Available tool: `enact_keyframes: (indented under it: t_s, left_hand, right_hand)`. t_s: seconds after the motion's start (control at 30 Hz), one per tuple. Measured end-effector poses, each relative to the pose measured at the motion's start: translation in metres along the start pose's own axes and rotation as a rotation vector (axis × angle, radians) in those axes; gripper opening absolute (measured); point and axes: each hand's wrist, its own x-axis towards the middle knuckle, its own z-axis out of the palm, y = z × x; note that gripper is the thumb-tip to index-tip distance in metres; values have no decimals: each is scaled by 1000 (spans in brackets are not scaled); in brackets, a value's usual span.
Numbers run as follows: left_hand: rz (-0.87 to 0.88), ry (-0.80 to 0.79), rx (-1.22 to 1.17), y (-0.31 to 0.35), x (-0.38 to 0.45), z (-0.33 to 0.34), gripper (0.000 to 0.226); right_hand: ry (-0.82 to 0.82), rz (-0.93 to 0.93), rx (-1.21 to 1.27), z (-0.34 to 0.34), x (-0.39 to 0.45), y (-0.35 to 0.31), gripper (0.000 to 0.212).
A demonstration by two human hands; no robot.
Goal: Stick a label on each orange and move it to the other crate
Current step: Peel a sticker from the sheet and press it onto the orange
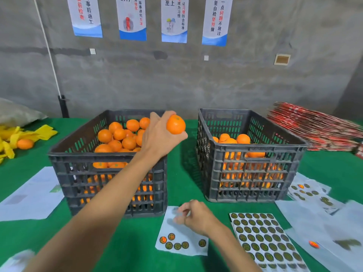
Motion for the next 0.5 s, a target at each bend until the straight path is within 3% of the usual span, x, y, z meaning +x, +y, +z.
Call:
enact_keyframes:
  t_s: [0.13,0.27,0.33,0.4,0.5]
  left_hand:
    - [117,100,61,16,-40,14,70]
    - [413,174,237,7,-82,29,70]
    - [480,125,276,-5,-105,40,70]
    - [387,-12,205,-21,-134,54,69]
    - [4,-266,-90,-44,-174,78,66]
  right_hand:
    - [-62,-96,-205,27,-17,11,59]
    - [-71,-146,-228,37,-32,30,54]
    - [-57,-142,-201,32,-36,39,49]
    - [-56,-148,-186,26,-37,45,43]
    - [-83,-98,-125,22,-37,44,39]
